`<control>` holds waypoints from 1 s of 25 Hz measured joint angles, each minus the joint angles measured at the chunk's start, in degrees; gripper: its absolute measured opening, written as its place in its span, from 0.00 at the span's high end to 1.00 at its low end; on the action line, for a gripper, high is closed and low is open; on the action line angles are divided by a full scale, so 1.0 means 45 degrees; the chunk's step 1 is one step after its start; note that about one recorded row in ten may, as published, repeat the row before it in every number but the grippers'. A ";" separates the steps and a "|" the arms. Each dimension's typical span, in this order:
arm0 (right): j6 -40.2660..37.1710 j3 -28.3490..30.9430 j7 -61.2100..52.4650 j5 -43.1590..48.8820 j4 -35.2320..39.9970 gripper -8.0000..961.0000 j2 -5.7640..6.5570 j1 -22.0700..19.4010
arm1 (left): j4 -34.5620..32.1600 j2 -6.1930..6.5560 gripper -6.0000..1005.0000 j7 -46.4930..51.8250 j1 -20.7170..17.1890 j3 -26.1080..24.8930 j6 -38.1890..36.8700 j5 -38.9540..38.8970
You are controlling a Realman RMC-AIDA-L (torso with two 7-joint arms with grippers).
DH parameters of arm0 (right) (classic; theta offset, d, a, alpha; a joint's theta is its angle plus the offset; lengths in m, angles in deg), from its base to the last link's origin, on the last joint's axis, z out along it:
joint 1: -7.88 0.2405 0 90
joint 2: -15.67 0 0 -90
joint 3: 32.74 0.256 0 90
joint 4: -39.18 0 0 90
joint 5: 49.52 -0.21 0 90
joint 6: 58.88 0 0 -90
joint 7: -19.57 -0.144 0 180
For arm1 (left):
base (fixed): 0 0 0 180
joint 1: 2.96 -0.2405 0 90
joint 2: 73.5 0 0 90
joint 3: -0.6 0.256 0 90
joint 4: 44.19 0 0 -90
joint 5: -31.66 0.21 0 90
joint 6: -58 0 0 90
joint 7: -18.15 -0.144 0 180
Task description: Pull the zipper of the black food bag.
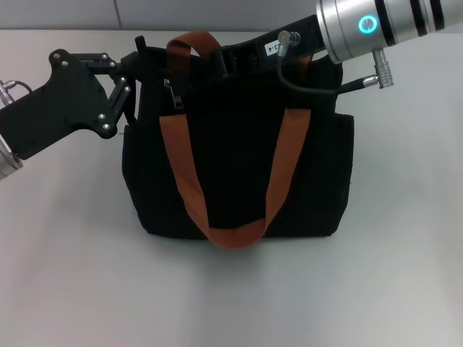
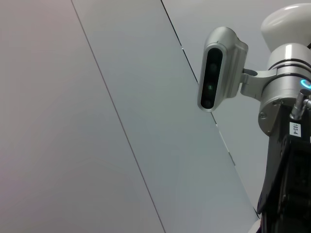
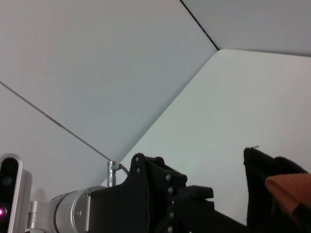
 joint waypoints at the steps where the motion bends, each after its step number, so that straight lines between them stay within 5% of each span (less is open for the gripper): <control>1: 0.0020 -0.0028 0.0004 -0.0005 -0.0039 0.82 0.0000 0.0016 | 0.0000 0.0000 0.97 0.0000 0.0020 0.0000 0.0011 0.0000; 5: 0.0106 -0.0064 0.0008 -0.0008 -0.0324 0.70 -0.0012 0.0174 | 0.0000 0.0000 0.97 0.0000 0.0036 0.0000 0.0011 0.0000; 25: 0.0043 -0.0012 0.0002 -0.0727 -0.0948 0.71 0.0000 0.0215 | 0.0001 0.0001 0.97 0.0000 0.0047 0.0001 0.0010 -0.0062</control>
